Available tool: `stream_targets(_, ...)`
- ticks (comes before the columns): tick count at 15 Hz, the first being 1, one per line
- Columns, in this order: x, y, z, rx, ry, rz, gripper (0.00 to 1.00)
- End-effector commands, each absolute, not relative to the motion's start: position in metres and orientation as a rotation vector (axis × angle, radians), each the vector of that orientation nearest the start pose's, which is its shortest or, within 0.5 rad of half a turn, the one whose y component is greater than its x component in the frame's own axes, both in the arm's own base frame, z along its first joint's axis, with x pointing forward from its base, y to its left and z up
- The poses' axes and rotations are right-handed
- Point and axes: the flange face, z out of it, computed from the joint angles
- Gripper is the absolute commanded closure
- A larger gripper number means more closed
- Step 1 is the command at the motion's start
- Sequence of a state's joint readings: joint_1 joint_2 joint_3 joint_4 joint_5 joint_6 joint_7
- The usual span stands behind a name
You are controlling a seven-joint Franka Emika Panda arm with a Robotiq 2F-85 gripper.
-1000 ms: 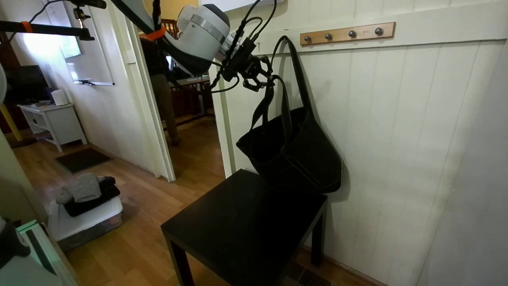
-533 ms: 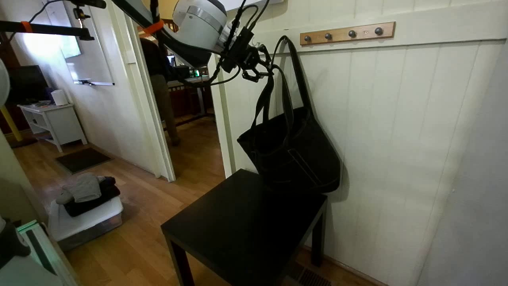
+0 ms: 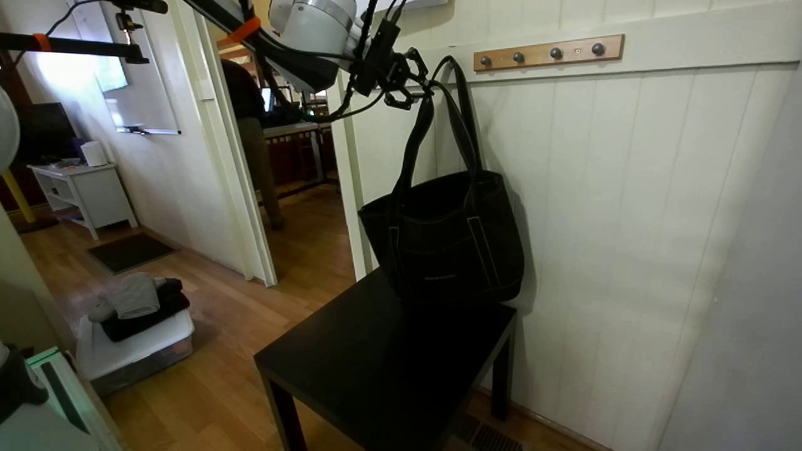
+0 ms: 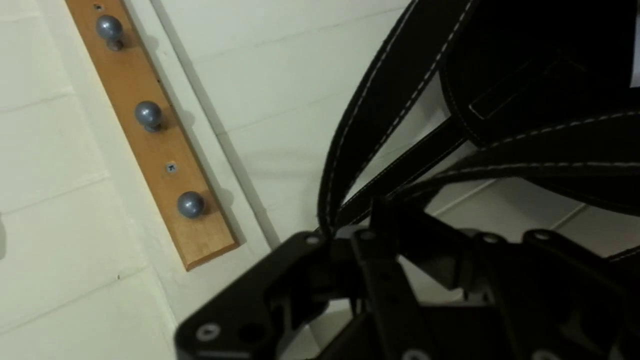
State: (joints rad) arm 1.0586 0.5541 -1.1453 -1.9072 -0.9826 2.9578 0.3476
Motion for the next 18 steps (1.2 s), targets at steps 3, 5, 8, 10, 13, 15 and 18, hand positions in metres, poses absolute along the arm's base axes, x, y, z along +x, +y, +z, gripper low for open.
stream_targets(3,0.66,0.088,0.416,1.911,0.82,0.825,0.97)
stream_targets(5,0.664,0.091,0.42,1.891,0.824,0.835,0.97)
stream_targets(8,0.672,0.097,0.428,1.857,0.832,0.859,0.97)
stream_targets(10,0.677,0.102,0.432,1.835,0.837,0.874,0.97)
stream_targets(13,0.683,0.107,0.441,1.805,0.838,0.892,0.97)
stream_targets(15,0.687,0.106,0.447,1.79,0.828,0.904,0.97)
stream_targets(18,0.691,0.101,0.458,1.762,0.808,0.914,0.97)
